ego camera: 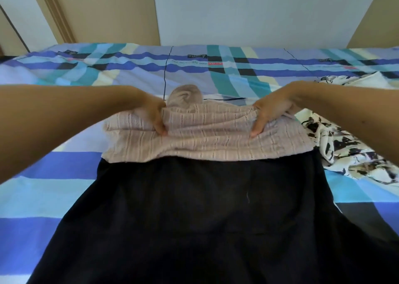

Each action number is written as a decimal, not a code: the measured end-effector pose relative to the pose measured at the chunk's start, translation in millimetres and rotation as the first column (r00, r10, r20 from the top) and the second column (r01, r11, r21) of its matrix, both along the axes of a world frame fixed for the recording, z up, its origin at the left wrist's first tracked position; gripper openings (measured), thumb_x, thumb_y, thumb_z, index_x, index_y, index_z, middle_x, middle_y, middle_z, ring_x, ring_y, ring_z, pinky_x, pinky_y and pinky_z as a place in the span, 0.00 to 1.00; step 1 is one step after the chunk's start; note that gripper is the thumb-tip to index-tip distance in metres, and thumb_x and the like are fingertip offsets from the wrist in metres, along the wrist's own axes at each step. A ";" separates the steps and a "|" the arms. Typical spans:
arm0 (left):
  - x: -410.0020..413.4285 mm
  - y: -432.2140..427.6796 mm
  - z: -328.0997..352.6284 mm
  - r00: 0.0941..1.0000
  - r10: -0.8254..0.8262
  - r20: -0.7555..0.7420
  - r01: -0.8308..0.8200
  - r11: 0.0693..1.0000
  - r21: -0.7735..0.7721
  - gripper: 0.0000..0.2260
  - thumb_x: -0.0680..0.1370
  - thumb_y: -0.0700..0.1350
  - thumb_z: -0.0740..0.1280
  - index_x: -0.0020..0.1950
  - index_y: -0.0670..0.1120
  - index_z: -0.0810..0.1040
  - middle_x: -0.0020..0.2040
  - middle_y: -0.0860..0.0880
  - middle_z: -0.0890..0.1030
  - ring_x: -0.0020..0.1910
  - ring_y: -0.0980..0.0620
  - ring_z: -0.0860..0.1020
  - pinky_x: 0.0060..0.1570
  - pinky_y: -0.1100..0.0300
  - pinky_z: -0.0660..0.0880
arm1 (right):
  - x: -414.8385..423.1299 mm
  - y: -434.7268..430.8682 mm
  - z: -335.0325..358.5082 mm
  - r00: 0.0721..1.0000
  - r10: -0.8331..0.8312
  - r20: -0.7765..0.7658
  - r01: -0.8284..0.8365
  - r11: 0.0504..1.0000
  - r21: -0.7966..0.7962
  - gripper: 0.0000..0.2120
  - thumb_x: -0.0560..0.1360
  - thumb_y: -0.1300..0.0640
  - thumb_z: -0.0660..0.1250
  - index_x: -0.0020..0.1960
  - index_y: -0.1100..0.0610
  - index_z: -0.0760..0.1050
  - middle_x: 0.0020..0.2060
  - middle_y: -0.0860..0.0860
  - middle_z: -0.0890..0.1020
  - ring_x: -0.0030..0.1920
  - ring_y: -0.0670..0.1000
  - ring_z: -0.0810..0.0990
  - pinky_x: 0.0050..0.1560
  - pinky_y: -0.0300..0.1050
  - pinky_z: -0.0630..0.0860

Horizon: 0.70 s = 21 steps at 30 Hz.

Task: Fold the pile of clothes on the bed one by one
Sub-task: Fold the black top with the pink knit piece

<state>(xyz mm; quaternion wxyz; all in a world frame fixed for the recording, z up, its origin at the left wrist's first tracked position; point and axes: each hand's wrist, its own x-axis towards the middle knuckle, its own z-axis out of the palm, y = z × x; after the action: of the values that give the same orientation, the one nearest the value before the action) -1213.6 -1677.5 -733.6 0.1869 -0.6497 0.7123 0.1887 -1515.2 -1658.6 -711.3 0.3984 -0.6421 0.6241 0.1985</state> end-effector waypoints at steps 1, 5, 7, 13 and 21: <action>-7.2 -6.5 9.4 1.000 0.023 -0.002 -0.023 0.990 -0.136 0.34 0.72 0.53 0.77 0.72 0.43 0.68 0.70 0.44 0.72 0.68 0.41 0.71 0.67 0.49 0.68 | 5.0 -8.2 8.5 0.997 -0.063 -0.037 0.059 0.994 -0.095 0.42 0.59 0.49 0.82 0.69 0.58 0.72 0.63 0.58 0.80 0.61 0.61 0.81 0.66 0.60 0.74; -30.8 -31.8 59.9 0.997 0.069 0.021 -0.027 0.630 -0.777 0.12 0.76 0.39 0.68 0.59 0.39 0.77 0.56 0.37 0.78 0.56 0.34 0.78 0.50 0.45 0.74 | 30.3 -44.7 49.9 0.976 -0.212 -0.054 0.061 0.504 -0.862 0.24 0.77 0.56 0.70 0.68 0.65 0.69 0.66 0.65 0.73 0.65 0.67 0.73 0.65 0.58 0.72; -29.0 -42.3 93.8 0.999 0.029 0.032 0.014 0.496 -0.868 0.09 0.73 0.38 0.68 0.53 0.38 0.78 0.49 0.35 0.79 0.50 0.33 0.80 0.43 0.44 0.74 | 28.5 -58.4 75.4 0.976 -0.213 0.053 0.116 0.292 -0.949 0.23 0.75 0.57 0.69 0.66 0.65 0.70 0.63 0.67 0.73 0.62 0.69 0.75 0.60 0.60 0.74; 5.6 -42.2 116.5 1.000 -0.005 0.024 0.024 0.425 -0.905 0.07 0.68 0.38 0.69 0.44 0.41 0.75 0.39 0.38 0.75 0.41 0.37 0.78 0.41 0.38 0.78 | 20.4 -34.2 83.0 0.977 -0.211 0.025 0.057 0.146 -0.988 0.22 0.75 0.54 0.66 0.66 0.61 0.71 0.62 0.66 0.75 0.60 0.70 0.75 0.54 0.61 0.73; 15.1 119.4 61.5 0.977 -0.179 0.115 0.203 0.611 -0.765 0.09 0.69 0.38 0.70 0.41 0.45 0.70 0.42 0.31 0.78 0.43 0.30 0.78 0.41 0.46 0.71 | 6.9 89.5 4.2 0.997 0.063 -0.048 -0.065 0.304 -0.950 0.18 0.73 0.49 0.61 0.58 0.56 0.76 0.53 0.60 0.82 0.54 0.67 0.79 0.44 0.52 0.74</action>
<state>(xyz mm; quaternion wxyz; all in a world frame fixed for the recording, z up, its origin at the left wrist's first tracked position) -1198.5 -1558.1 -672.2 -0.0807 -0.5898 0.7866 -0.1643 -1508.3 -1569.1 -707.2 -0.0644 -0.7775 0.5957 -0.1908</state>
